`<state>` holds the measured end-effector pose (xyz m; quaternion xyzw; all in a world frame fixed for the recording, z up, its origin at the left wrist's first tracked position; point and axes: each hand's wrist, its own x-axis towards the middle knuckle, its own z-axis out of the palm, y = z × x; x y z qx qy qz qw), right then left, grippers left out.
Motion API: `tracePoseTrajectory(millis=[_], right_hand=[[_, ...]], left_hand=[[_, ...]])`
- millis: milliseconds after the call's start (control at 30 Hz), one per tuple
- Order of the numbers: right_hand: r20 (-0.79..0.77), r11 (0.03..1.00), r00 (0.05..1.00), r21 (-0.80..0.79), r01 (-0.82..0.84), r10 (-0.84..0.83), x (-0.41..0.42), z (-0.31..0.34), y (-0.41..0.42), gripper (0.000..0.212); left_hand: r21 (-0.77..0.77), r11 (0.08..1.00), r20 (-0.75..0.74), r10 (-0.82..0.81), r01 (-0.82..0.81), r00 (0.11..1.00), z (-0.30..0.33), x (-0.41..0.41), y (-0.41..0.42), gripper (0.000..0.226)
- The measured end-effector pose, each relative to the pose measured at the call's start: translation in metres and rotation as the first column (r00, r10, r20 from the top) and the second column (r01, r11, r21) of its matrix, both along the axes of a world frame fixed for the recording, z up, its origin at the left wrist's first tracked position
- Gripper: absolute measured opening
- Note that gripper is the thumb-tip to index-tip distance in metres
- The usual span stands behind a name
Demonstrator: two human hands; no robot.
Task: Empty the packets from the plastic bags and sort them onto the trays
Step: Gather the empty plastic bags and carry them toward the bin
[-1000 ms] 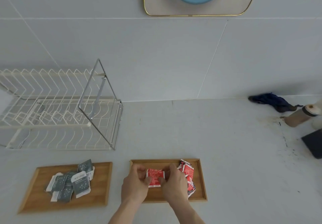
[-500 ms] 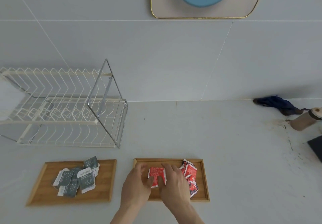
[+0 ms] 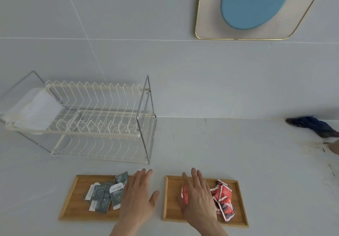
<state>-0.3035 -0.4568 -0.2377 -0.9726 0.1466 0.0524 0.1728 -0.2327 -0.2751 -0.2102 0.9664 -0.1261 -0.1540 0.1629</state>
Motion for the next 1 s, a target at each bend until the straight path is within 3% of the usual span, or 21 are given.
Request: tracePoseTrajectory(millis=[300,367,733,867,1000], right_hand=[[-0.128,0.997,0.989,0.028,-0.076,0.079,0.054,0.017,0.139,0.073],[-0.095,0.995,0.991,0.039,-0.090,0.093,0.073,0.023,0.180,0.071],[-0.113,0.979,0.987,0.180,-0.092,0.113,0.148,0.036,0.368,0.057],[-0.132,0.971,0.989,0.234,-0.040,0.073,0.168,0.042,0.412,0.062],[-0.193,0.932,0.981,0.357,0.062,0.009,0.188,0.039,0.438,0.066]], left_hand=[[-0.091,0.995,0.047,0.037,-0.033,0.998,0.006,0.040,0.148,0.068],[-0.094,0.994,0.072,0.070,-0.063,0.995,0.008,0.054,0.194,0.066],[-0.155,0.914,0.187,0.399,-0.374,0.897,-0.004,0.098,0.403,0.057],[-0.256,0.793,0.142,0.597,-0.554,0.789,-0.006,0.109,0.438,0.063],[-0.315,0.514,-0.190,0.790,-0.798,0.584,-0.012,0.123,0.463,0.076]])
